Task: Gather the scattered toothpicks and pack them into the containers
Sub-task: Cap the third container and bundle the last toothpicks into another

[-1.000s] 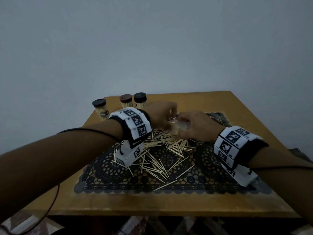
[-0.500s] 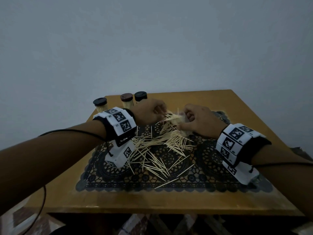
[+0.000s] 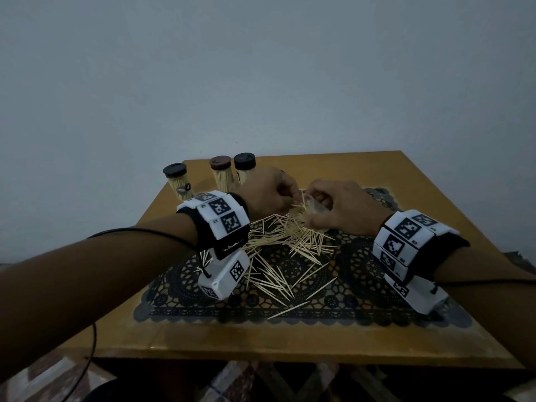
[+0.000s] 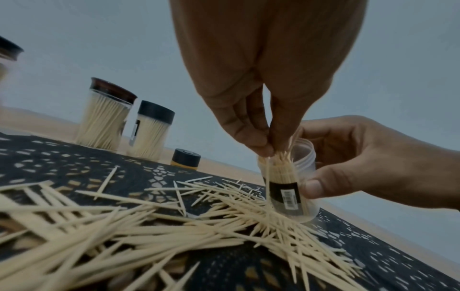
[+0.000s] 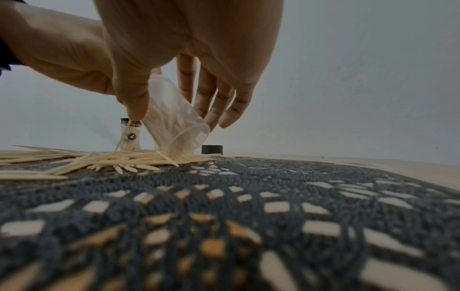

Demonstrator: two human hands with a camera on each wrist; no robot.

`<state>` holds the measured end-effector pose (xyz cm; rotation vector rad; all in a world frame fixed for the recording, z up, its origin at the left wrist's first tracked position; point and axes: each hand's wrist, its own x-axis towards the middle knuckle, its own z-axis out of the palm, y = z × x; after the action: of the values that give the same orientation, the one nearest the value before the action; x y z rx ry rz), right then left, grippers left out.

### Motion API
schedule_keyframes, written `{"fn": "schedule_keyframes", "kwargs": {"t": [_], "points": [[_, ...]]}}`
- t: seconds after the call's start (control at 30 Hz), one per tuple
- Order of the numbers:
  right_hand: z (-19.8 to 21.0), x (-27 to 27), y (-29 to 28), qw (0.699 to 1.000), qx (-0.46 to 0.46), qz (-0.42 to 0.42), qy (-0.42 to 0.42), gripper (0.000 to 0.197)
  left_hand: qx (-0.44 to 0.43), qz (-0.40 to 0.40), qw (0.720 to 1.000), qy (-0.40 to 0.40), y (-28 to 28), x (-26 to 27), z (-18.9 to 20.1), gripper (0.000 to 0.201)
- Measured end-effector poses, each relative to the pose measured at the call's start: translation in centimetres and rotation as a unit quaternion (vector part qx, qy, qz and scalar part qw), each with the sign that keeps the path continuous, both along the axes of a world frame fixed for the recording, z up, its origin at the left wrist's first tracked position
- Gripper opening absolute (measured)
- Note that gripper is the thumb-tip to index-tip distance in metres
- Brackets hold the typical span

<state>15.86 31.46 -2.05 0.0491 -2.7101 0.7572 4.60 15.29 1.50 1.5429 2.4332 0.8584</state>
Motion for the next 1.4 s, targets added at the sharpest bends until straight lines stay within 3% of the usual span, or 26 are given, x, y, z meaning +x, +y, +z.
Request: {"fn": "schedule_keyframes", "kwargs": {"t": [0.1,0.23,0.33,0.43,0.53,0.77,0.93,1.07,1.23,1.4], "points": [[0.0,0.0,0.1,1.000,-0.002,-0.011,0.006,0.043,0.022,-0.004,1.000,-0.002,0.0,0.0,0.2,0.010],[0.1,0.1,0.4,0.997,0.018,-0.069,0.033,0.038,0.040,0.066,0.995,0.060,-0.7,-1.7,0.8,0.016],[0.2,0.0,0.4,0.993,0.025,-0.101,0.050,0.038,-0.124,0.069,0.987,0.076,-1.1,-3.1,0.4,0.024],[0.5,0.1,0.4,0.989,0.017,-0.137,0.060,0.036,-0.310,0.049,0.945,0.098,-0.7,-3.5,-1.1,0.037],[0.8,0.3,0.4,0.984,0.010,-0.169,0.059,0.034,-0.351,0.037,0.932,0.081,0.6,-3.1,-1.7,0.039],[0.7,0.0,0.9,0.971,-0.021,-0.217,0.099,0.032,-0.294,-0.044,0.952,0.072,2.9,-0.4,-1.5,0.047],[0.8,0.1,0.7,0.972,-0.023,-0.210,0.100,0.035,-0.262,-0.095,0.956,0.095,1.8,0.9,-1.6,0.073],[0.9,0.2,0.6,0.974,-0.024,-0.208,0.093,0.035,-0.265,-0.071,0.952,0.133,1.4,1.8,-2.6,0.087],[1.0,0.3,0.4,0.975,-0.030,-0.201,0.092,0.033,-0.241,-0.041,0.959,0.141,1.8,2.2,-3.2,0.070],[1.0,0.4,0.3,0.976,-0.028,-0.198,0.084,0.032,-0.266,-0.107,0.949,0.127,0.8,1.4,-2.5,0.067]]}}
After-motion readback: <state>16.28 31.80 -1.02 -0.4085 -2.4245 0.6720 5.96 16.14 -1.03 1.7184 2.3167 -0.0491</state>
